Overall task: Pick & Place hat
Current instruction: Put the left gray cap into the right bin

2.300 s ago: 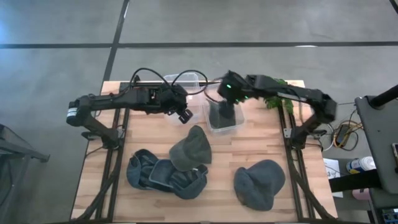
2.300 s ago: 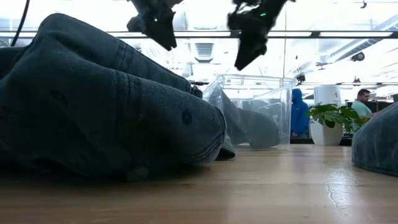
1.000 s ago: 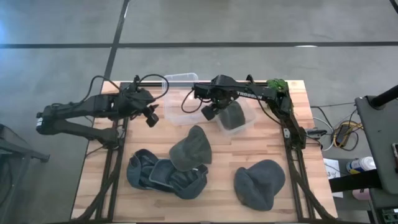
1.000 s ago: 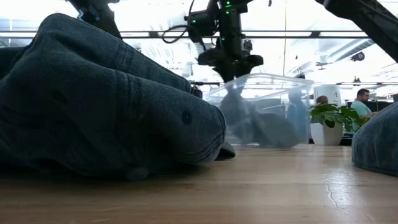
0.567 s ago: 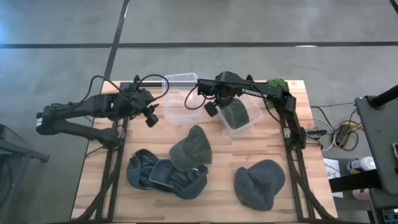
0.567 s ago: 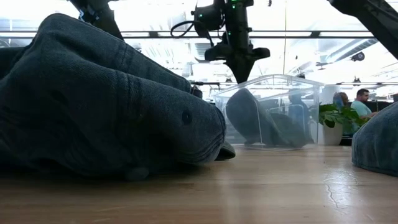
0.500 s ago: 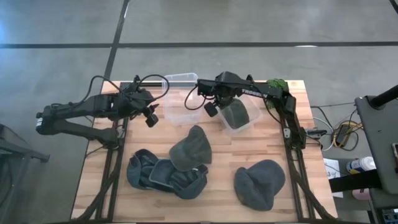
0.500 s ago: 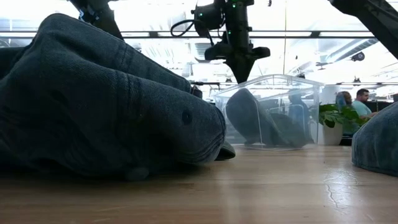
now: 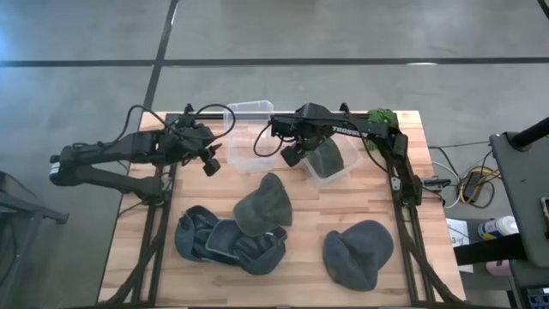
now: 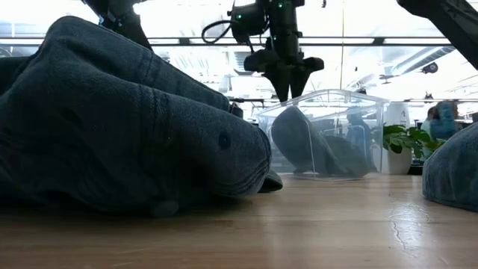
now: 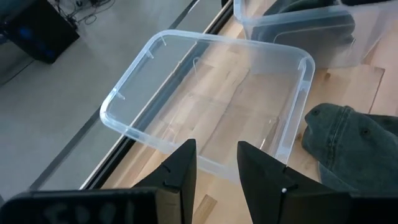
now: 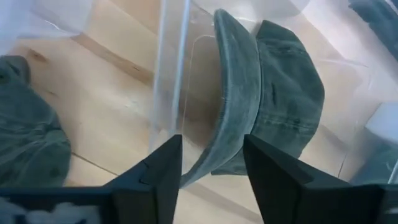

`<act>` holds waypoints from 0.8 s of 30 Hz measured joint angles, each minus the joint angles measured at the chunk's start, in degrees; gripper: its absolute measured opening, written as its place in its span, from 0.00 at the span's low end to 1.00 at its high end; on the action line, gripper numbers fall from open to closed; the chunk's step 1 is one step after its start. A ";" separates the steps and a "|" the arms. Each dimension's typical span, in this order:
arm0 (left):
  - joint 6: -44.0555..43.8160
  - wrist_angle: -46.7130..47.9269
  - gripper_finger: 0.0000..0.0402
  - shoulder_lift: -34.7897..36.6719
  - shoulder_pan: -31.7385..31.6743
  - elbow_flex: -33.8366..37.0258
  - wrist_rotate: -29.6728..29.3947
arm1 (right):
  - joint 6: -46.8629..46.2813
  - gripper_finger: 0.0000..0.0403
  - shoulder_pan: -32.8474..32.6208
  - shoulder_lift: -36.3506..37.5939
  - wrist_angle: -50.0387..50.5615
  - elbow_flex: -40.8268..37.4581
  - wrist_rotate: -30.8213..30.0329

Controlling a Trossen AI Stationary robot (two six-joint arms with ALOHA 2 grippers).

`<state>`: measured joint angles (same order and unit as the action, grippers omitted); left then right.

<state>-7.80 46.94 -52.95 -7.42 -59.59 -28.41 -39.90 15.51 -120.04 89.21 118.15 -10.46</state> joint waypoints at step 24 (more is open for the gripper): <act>0.52 0.17 0.27 -0.04 -0.04 0.07 -1.59 | -9.02 0.03 1.85 9.06 -0.39 -9.14 -2.48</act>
<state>-7.28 47.11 -52.99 -7.46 -59.53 -30.00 -48.92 17.36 -110.98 88.81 109.00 -12.94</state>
